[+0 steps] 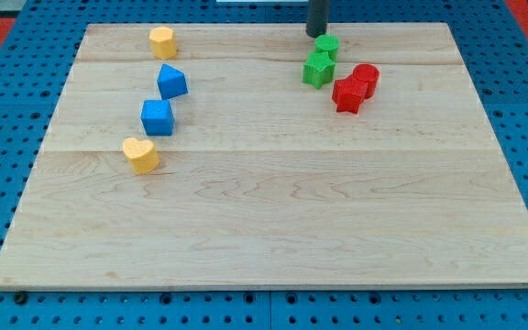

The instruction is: Push the red star parallel to the right of the blue cube

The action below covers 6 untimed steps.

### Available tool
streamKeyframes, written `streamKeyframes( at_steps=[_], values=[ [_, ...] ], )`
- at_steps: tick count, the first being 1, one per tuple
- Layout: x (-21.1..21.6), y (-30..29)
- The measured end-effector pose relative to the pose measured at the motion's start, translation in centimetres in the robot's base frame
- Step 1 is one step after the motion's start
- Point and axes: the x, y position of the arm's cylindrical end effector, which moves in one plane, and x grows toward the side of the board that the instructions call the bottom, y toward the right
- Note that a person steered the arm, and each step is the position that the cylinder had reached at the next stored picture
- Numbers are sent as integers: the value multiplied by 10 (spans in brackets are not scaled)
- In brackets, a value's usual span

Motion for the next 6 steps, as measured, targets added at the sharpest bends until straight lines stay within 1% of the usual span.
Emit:
streamKeyframes(
  at_steps=[1,2,3,4,5,6],
  values=[
    [-13,51],
    [-14,134],
    [44,146],
    [113,144],
    [143,112],
    [128,46]
  ],
)
